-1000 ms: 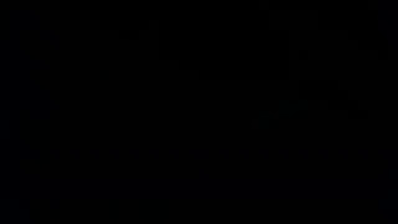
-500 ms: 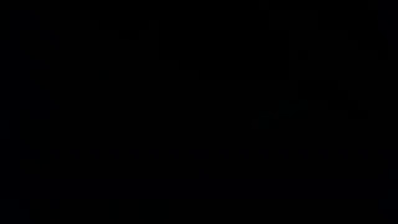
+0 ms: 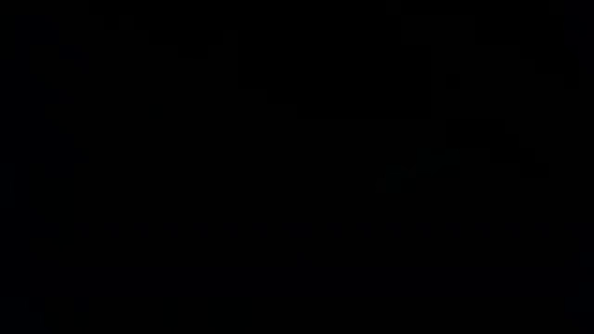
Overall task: Sort clothes
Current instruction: Put the white blue patterned pyjama into the right white bin
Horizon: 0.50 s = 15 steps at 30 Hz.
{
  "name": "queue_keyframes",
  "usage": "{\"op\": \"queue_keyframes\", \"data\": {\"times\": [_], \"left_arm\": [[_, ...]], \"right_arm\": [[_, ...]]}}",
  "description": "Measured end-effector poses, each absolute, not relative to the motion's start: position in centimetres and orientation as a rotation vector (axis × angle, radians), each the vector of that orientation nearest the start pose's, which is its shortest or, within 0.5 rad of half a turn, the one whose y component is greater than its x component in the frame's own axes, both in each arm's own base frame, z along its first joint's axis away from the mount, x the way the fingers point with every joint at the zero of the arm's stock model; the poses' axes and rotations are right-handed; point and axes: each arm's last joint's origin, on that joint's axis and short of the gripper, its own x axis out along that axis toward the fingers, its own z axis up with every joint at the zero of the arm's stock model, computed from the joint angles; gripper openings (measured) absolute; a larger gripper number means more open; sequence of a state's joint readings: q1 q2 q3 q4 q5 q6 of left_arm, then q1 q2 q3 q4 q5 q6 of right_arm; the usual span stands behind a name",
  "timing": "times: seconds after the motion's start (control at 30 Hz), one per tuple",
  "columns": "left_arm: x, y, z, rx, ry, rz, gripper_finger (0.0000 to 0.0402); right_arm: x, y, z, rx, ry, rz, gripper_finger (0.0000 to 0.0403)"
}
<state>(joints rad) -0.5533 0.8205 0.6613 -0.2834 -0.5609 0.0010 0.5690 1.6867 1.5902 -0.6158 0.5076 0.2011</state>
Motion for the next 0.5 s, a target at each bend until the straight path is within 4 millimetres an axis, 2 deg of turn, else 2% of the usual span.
{"op": "queue_keyframes", "data": {"times": [0.2, 0.5], "left_arm": [[15.7, -7.9, 27.8, 0.233, 0.375, 0.008, 0.0001], [15.7, -7.9, 27.8, 0.213, 0.375, 0.012, 0.0001]], "right_arm": [[32.5, 19.1, 34.7, -0.127, 0.538, 0.02, 0.0231], [33.8, 18.1, 34.8, -0.011, 0.502, -0.012, 0.0241]]}}
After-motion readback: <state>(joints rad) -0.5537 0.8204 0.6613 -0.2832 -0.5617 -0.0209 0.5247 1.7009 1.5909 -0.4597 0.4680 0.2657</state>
